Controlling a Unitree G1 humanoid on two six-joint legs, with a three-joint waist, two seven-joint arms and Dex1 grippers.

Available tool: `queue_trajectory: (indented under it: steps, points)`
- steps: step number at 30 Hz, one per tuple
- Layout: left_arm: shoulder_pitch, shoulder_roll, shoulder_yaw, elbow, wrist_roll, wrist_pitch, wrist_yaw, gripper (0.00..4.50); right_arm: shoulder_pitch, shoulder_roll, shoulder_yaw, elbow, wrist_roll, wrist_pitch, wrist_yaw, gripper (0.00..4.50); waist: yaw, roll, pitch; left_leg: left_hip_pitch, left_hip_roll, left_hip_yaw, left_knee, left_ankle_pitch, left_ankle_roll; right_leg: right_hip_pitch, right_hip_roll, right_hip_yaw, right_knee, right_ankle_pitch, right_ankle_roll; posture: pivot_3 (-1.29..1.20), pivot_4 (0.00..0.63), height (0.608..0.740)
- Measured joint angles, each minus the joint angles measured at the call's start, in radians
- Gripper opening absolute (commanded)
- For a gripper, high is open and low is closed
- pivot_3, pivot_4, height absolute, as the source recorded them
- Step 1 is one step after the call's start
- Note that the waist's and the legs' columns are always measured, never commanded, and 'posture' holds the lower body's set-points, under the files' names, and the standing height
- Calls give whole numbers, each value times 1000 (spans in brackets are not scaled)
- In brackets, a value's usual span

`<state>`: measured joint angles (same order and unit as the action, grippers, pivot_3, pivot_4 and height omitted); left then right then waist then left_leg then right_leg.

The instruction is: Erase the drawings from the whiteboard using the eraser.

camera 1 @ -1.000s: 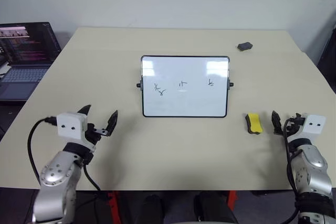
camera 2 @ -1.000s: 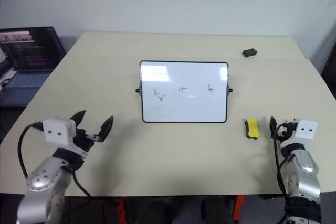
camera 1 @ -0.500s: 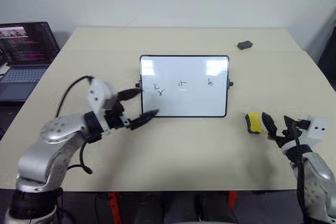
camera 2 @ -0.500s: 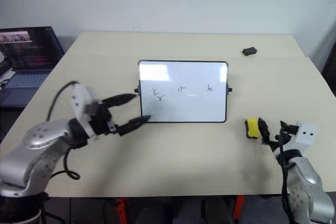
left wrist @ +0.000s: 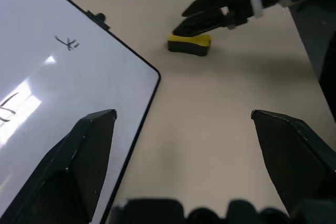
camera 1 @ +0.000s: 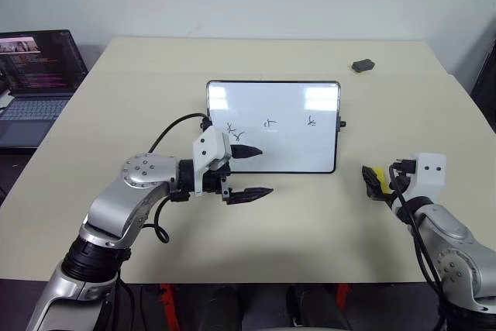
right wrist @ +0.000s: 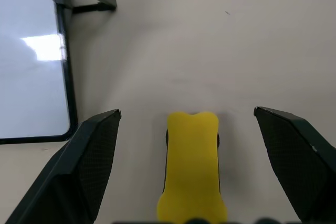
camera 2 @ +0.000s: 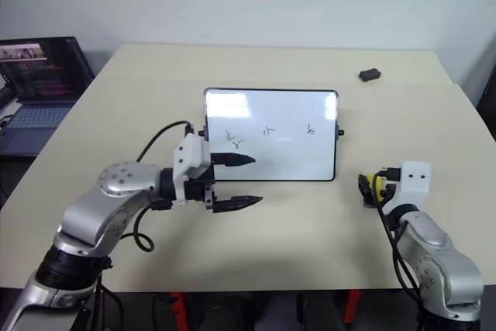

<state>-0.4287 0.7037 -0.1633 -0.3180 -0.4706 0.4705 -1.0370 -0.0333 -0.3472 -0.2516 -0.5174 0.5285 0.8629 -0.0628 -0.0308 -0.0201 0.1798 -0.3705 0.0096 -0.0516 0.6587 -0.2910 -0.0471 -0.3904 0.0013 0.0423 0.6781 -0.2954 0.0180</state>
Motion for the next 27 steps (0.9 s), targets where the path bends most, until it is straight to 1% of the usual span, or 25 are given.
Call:
queue_trajectory:
  steps: [5,10,16,27]
  points:
    - [-3,0,0,-11,-4,2,-47,4500,-7,-9,2,39,-44,-1,17,4449,0,0,0,-1,0,0,0,0,0,0,0,0,0,0,0,0,150,740]
    - [-3,-3,0,-16,-1,1,-55,4500,-19,-22,30,91,-88,-22,55,4449,-1,0,0,0,0,-1,0,0,0,0,0,-1,1,0,0,0,150,740]
    - [1,-4,0,-17,6,0,-64,4500,-32,2,41,123,-115,-41,84,4449,-1,0,0,-1,0,-1,1,0,0,0,0,-1,1,0,0,0,150,740]
    - [2,-10,0,-26,6,8,-64,4500,-57,30,29,164,-135,-71,90,4449,-1,0,0,0,0,-1,1,0,0,0,0,-1,1,0,0,0,150,740]
